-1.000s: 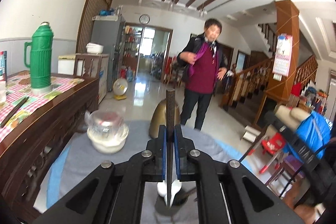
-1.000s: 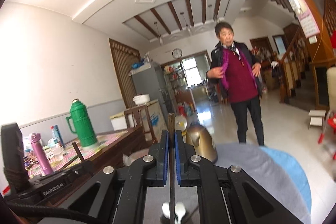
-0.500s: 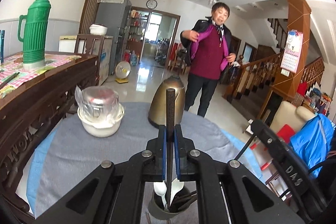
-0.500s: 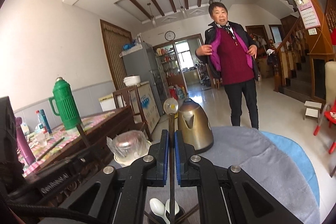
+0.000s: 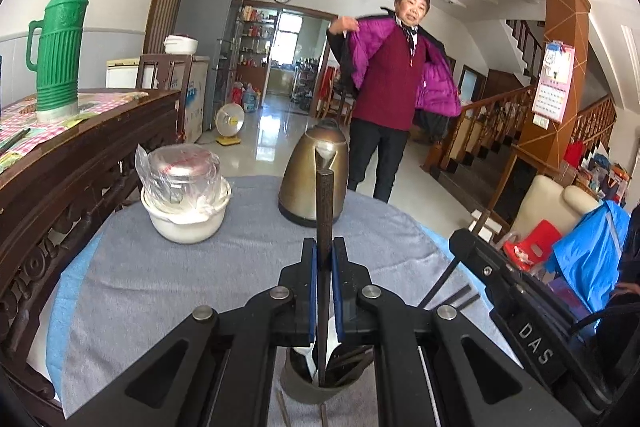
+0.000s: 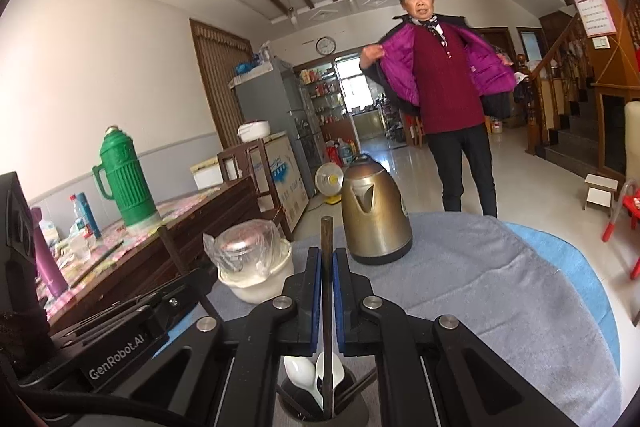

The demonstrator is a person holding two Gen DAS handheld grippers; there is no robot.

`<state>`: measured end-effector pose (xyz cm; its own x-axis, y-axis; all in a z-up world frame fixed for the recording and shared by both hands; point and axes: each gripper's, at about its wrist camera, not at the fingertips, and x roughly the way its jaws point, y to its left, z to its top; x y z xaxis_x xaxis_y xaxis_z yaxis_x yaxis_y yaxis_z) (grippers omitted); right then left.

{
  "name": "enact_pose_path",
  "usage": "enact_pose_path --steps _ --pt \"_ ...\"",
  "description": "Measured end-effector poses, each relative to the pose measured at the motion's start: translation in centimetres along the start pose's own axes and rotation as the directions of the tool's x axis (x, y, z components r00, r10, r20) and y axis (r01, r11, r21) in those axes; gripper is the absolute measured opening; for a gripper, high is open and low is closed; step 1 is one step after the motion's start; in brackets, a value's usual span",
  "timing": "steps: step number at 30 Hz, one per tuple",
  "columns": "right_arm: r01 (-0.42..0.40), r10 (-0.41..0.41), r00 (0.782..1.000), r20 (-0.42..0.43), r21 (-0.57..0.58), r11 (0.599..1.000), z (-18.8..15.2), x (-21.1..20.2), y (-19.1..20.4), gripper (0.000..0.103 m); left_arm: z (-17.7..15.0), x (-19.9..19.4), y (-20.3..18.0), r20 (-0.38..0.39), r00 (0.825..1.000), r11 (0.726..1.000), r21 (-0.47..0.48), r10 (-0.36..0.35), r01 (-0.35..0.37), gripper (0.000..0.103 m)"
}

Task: Organize utensils
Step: 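Lower the chopsticks into the gray cup and open both tools, then grasp the last chopsticks on the cloth with right tool while left tool grasps one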

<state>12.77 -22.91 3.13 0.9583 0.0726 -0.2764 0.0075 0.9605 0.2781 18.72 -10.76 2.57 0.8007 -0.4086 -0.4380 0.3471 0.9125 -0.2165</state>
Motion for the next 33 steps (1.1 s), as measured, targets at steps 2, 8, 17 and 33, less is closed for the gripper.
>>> enact_pose_path --steps 2,8,17,33 --pt "-0.007 0.007 1.000 -0.021 0.000 1.000 -0.1 0.0 -0.1 0.006 -0.2 0.0 0.1 -0.019 1.000 1.000 0.002 0.001 -0.001 0.007" --pt "-0.053 0.057 0.990 -0.126 0.033 0.998 -0.6 0.8 -1.0 0.007 -0.9 -0.4 0.9 -0.069 0.997 1.000 0.009 -0.022 0.023 0.007" --pt "-0.083 0.112 0.964 -0.239 0.127 0.988 -0.9 1.2 -2.0 0.010 -1.7 -2.4 2.4 -0.101 0.992 0.997 0.016 -0.070 0.072 0.029" --pt "-0.123 0.189 0.943 -0.274 0.241 0.963 -4.4 -4.4 -4.7 0.015 -9.8 -6.1 5.6 -0.252 0.965 0.997 0.038 0.074 -0.066 0.039"
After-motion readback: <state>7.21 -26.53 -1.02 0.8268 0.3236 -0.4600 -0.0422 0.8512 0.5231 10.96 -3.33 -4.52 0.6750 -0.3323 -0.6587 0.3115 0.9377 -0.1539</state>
